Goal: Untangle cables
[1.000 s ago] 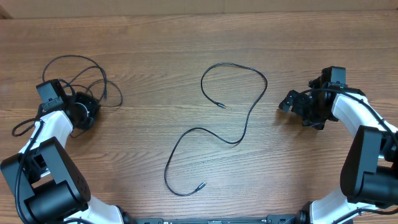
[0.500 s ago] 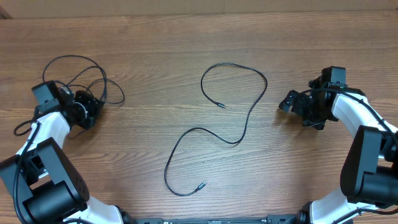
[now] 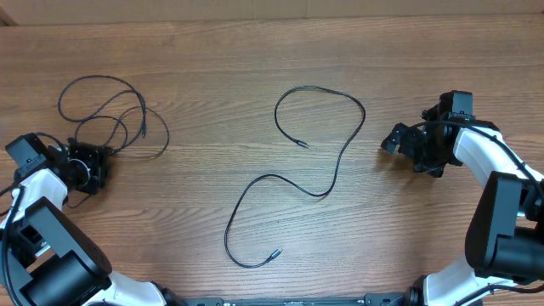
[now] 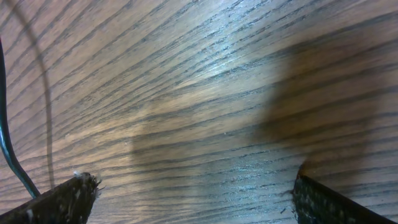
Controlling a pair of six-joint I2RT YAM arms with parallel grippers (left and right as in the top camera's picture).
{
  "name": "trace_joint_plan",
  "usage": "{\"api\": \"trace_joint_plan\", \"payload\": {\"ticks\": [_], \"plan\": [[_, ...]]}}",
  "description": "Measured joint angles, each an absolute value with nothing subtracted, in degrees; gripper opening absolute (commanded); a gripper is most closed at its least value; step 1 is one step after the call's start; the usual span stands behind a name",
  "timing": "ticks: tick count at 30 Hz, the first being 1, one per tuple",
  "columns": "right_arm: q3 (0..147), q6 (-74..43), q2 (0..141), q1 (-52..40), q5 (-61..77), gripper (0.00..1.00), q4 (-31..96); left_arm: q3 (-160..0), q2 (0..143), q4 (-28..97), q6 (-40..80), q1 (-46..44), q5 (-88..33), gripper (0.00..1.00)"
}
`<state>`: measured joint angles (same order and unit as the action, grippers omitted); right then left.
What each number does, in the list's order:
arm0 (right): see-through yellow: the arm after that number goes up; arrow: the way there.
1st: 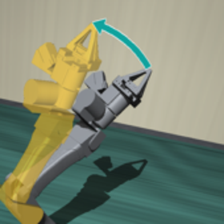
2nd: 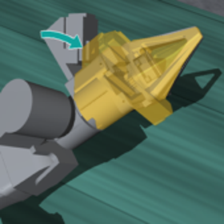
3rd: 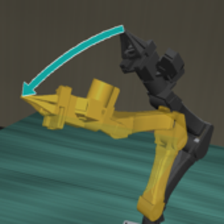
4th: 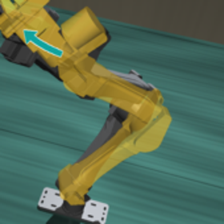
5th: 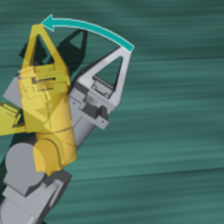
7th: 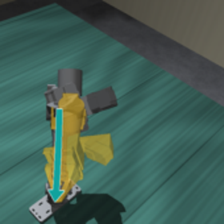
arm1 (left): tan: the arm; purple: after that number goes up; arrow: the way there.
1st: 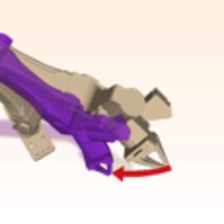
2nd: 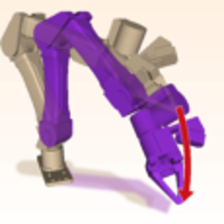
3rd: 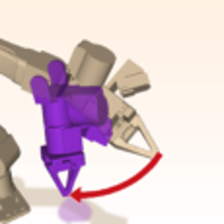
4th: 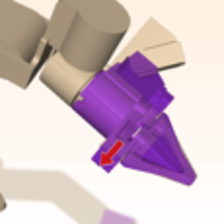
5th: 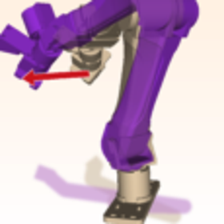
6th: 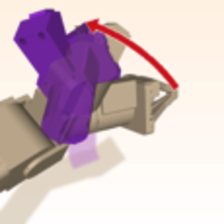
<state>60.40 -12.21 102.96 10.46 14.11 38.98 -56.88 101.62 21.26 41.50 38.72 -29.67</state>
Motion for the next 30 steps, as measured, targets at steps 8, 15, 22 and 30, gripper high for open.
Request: {"api": "trace_joint_plan", "payload": {"ticks": [8, 15, 22, 30], "plan": [[60.4, -12.2, 103.0, 10.5, 14.1, 1.00, 39.0, -56.9, 101.6, 21.2, 41.5, 38.7, -30.5, 0.88], [60.4, -12.2, 103.0, 10.5, 14.1, 1.00, 39.0, -56.9, 101.6, 20.8, 41.3, 38.6, -34.8, 0.86], [60.4, -12.2, 103.0, 10.5, 14.1, 1.00, 39.0, -56.9, 101.6, 20.6, 40.4, 38.6, -40.1, 0.88], [60.4, -12.2, 103.0, 10.5, 14.1, 1.00, 39.0, -56.9, 101.6, 18.5, 40.2, 38.6, -48.4, 0.83]]}}
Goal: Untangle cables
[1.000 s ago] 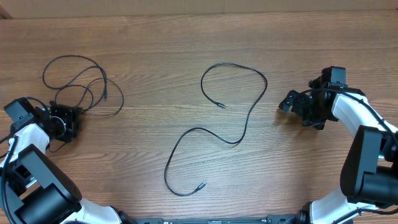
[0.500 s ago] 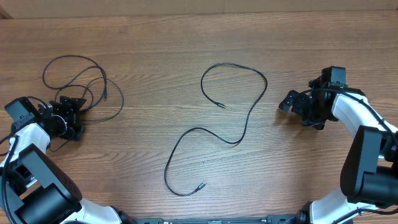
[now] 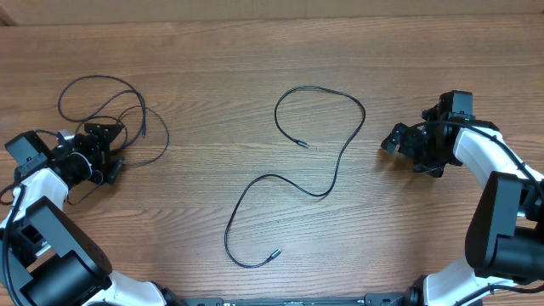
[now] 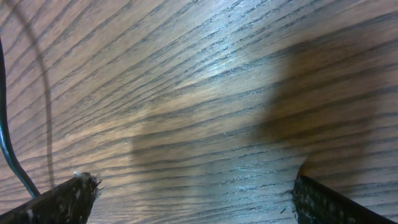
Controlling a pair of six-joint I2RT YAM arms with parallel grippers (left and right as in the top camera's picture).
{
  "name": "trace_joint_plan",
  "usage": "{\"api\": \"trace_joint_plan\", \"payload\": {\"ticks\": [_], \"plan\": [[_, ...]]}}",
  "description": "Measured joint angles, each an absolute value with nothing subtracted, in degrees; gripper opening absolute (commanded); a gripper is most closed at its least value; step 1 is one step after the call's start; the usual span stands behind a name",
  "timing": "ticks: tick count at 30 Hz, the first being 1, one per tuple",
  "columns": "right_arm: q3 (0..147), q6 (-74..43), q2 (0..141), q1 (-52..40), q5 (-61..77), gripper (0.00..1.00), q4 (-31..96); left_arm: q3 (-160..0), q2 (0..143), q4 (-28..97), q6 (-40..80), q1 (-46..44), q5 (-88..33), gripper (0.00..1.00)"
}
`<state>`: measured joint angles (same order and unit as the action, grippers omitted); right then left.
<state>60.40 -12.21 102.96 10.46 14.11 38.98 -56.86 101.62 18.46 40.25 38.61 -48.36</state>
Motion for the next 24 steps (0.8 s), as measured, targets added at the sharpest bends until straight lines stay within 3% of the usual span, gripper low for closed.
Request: {"api": "trace_joint_plan", "payload": {"ticks": [4, 11, 24], "plan": [[60.4, -12.2, 103.0, 10.5, 14.1, 1.00, 39.0, -56.9, 101.6, 18.4, 40.1, 38.0, -49.8, 0.75], [60.4, -12.2, 103.0, 10.5, 14.1, 1.00, 39.0, -56.9, 101.6, 17.6, 40.2, 33.7, -50.8, 0.91], [60.4, -12.2, 103.0, 10.5, 14.2, 1.00, 39.0, -56.8, 101.6, 13.3, 43.8, 20.1, -47.6, 0.96]]}}
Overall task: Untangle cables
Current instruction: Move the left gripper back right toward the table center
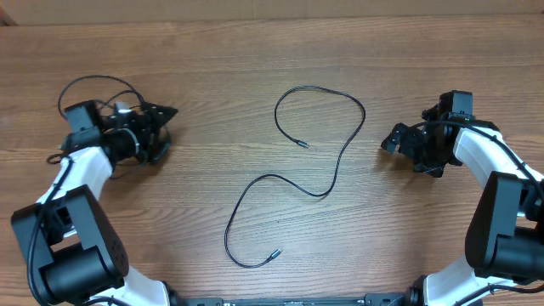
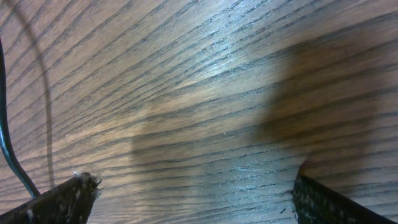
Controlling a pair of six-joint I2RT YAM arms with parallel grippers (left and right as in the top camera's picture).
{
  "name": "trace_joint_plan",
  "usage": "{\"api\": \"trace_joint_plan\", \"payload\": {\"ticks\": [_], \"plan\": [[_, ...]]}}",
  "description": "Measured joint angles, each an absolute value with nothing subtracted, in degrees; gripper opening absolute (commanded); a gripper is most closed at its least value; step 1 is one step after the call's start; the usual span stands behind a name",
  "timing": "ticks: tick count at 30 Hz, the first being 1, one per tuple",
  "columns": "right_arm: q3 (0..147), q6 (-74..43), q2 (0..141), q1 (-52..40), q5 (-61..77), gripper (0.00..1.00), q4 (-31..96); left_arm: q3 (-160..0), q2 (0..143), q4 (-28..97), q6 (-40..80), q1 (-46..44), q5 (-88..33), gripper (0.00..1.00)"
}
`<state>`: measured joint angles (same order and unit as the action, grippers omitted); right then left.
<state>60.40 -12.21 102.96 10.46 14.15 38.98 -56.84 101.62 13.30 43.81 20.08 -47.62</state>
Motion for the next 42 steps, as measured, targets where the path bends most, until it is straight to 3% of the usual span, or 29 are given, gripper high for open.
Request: {"api": "trace_joint_plan", "payload": {"ticks": [18, 25, 42], "plan": [[60.4, -12.2, 103.0, 10.5, 14.1, 1.00, 39.0, -56.8, 101.6, 5.7, 46.5, 1.3, -43.6, 0.96], [60.4, -12.2, 103.0, 10.5, 14.1, 1.00, 39.0, -56.8, 101.6, 5.1, 46.9, -3.7, -43.2, 0.73], [60.4, -12.2, 103.0, 10.5, 14.1, 1.00, 39.0, -56.8, 101.6, 4.6, 46.8, -14.1, -41.9, 0.60]]}}
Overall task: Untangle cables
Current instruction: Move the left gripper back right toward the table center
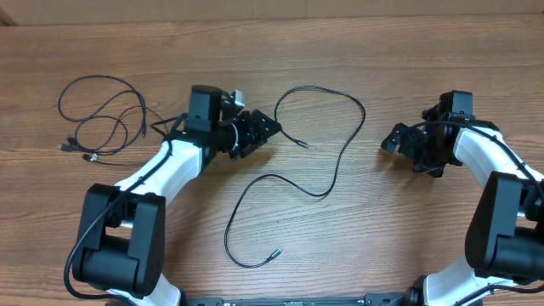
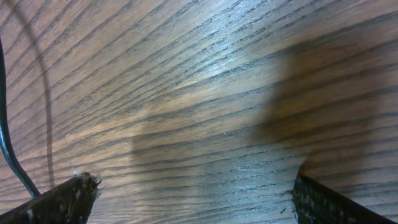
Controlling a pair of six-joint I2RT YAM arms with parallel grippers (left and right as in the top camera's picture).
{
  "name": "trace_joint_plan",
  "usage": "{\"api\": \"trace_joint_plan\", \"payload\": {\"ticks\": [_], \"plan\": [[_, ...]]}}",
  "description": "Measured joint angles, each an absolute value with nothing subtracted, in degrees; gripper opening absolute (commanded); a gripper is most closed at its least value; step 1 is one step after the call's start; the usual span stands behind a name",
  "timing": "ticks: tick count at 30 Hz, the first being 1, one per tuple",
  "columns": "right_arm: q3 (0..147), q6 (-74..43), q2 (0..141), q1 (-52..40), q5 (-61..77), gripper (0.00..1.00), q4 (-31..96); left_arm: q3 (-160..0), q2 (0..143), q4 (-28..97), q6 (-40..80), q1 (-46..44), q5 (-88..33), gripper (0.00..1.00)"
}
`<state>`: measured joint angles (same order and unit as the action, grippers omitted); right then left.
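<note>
A long black cable snakes across the middle of the table. One plug lies under its upper loop and the other near the front. A second thin cable lies in loose overlapping loops at the far left. My left gripper sits just left of the long cable's upper loop, open, with nothing in it. My right gripper rests right of that loop. In the right wrist view its fingers stand wide apart over bare wood, and a stretch of the cable shows at the left edge.
The wooden table runs to its far edge at the top of the overhead view. The left arm's white link stretches diagonally from the front left toward the centre. The right arm stands along the right side.
My left gripper has moved right, from beside the looped cable at the left to the left side of the long cable's upper loop. The looped cable now lies uncovered. The right arm is unmoved.
My left gripper was first at the lower edge of the looped cable at far left. It then stood a little further right at each moment, and is now at the centre loop. Both cables kept their places and the right gripper stayed open and still.
</note>
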<state>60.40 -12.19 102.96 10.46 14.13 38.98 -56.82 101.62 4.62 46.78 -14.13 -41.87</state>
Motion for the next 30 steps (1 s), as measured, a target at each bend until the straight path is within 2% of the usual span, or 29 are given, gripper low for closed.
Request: {"api": "trace_joint_plan", "payload": {"ticks": [4, 7, 8, 10, 14, 20, 21, 23, 25, 27, 29, 30], "plan": [[60.4, -12.2, 103.0, 10.5, 14.1, 1.00, 39.0, -56.8, 101.6, 4.7, 46.7, -16.2, -41.7, 0.37], [60.4, -12.2, 103.0, 10.5, 14.1, 1.00, 38.9, -56.8, 101.6, 5.3, 46.8, -16.8, -41.7, 0.33], [60.4, -12.2, 103.0, 10.5, 14.1, 1.00, 39.0, -56.8, 101.6, 5.6, 46.8, -16.9, -41.7, 0.27], [60.4, -12.2, 103.0, 10.5, 14.1, 1.00, 39.0, -56.8, 101.6, 6.0, 46.7, -16.9, -41.7, 0.04], [60.4, -12.2, 103.0, 10.5, 14.1, 1.00, 39.0, -56.7, 101.6, 6.2, 46.8, -16.9, -39.9, 0.04], [60.4, -12.2, 103.0, 10.5, 14.1, 1.00, 39.0, -56.6, 101.6, 11.4, 46.8, -16.9, -29.8, 0.05], [60.4, -12.2, 103.0, 10.5, 14.1, 1.00, 39.0, -56.6, 101.6, 12.2, 46.8, -16.9, -27.8, 0.07], [60.4, -12.2, 103.0, 10.5, 14.1, 1.00, 39.0, -56.6, 101.6, 12.7, 46.8, -16.9, -24.1, 0.18], [60.4, -12.2, 103.0, 10.5, 14.1, 1.00, 39.0, -56.6, 101.6, 12.7, 46.7, -16.9, -21.1, 0.20], [60.4, -12.2, 103.0, 10.5, 14.1, 1.00, 39.0, -56.6, 101.6, 12.7, 46.7, -16.9, -19.2, 0.15], [60.4, -12.2, 103.0, 10.5, 14.1, 1.00, 39.0, -56.6, 101.6, 12.7, 46.6, -16.9, -17.9, 0.04], [60.4, -12.2, 103.0, 10.5, 14.1, 1.00, 39.0, -56.6, 101.6, 12.8, 46.7, -16.9, -17.3, 0.04]]}}
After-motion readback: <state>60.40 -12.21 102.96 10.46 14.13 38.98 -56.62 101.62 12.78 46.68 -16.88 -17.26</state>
